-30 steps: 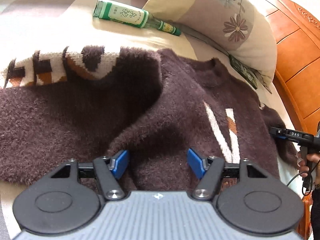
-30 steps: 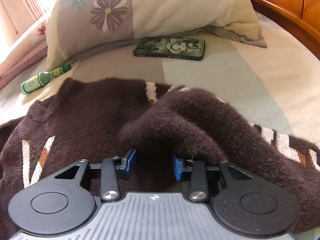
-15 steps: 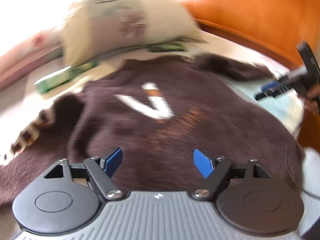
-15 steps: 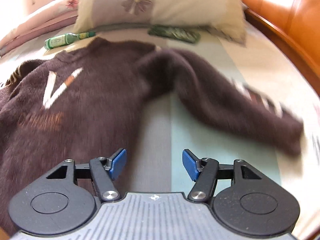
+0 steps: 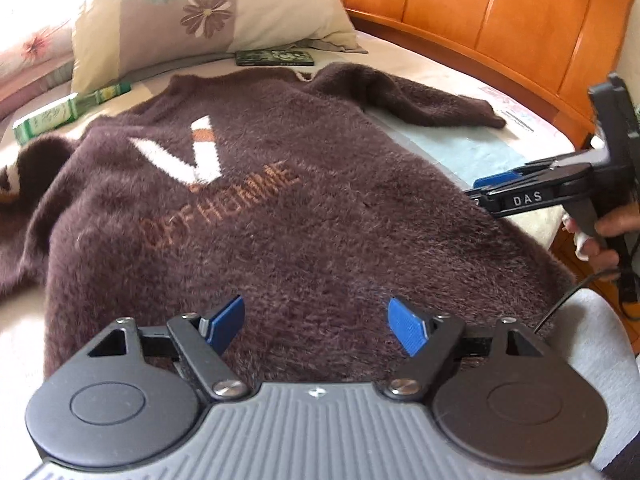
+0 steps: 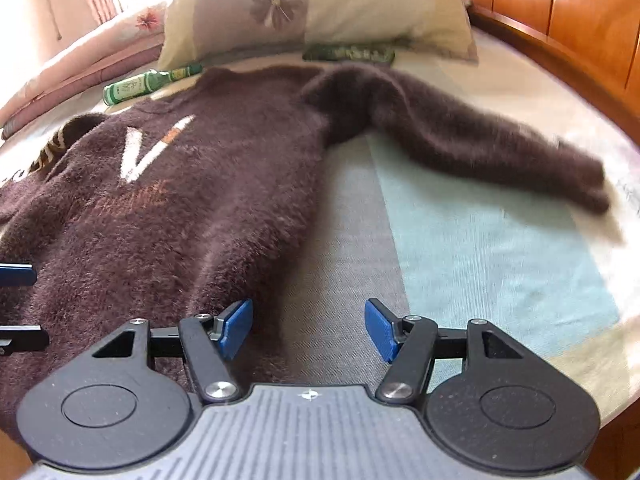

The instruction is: Fold clothes

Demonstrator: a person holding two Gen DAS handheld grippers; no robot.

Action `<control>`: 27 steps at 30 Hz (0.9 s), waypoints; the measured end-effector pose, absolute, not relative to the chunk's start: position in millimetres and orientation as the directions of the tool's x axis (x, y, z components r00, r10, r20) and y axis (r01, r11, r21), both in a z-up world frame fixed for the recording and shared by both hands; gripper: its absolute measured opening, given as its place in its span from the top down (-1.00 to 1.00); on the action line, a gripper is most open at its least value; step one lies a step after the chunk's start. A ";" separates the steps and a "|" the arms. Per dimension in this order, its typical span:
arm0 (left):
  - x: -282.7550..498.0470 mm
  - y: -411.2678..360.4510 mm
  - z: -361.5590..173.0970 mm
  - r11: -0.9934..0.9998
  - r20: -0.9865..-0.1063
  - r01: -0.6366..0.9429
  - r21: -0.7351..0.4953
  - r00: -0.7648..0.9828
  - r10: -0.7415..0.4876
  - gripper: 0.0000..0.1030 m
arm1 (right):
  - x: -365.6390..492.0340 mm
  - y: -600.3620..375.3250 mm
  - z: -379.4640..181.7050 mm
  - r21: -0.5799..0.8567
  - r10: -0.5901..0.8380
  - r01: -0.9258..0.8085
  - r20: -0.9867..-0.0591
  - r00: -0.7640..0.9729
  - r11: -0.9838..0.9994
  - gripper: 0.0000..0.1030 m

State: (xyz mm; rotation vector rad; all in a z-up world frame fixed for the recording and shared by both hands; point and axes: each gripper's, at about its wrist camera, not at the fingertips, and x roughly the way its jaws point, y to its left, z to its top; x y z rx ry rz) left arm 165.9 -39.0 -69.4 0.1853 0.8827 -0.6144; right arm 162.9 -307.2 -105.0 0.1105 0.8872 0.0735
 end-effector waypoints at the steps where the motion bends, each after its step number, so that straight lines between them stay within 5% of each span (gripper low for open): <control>1: 165.4 -38.1 -70.8 0.822 -0.771 0.561 -0.100 0.479 -0.420 -0.54 | 160.5 -303.0 -102.8 0.114 0.098 -0.017 -0.760 0.643 0.993 -0.30; 16: 168.6 -34.2 -89.7 0.853 -0.793 0.501 -0.145 0.457 -0.403 -0.54 | 115.9 -289.7 -109.6 0.238 0.168 0.029 -0.761 0.627 0.971 -0.27; 18: 166.6 -34.7 -88.3 0.850 -0.789 0.506 -0.149 0.457 -0.410 -0.54 | 117.5 -291.5 -115.7 0.298 0.227 0.014 -0.757 0.612 0.954 0.05; 19: 165.6 -34.9 -87.6 0.848 -0.788 0.508 -0.151 0.456 -0.414 -0.54 | 117.9 -293.1 -117.5 0.342 0.271 0.001 -0.747 0.607 0.940 0.48; 24: 164.0 -32.1 -82.9 0.842 -0.776 0.516 -0.155 0.464 -0.427 -0.55 | 112.2 -301.8 -100.5 0.204 0.128 0.043 -0.751 0.648 0.978 0.50; 27: 167.3 -31.9 -81.1 0.841 -0.770 0.518 -0.153 0.471 -0.430 -0.55 | 111.0 -308.0 -89.5 0.108 0.016 0.101 -0.757 0.653 0.989 0.28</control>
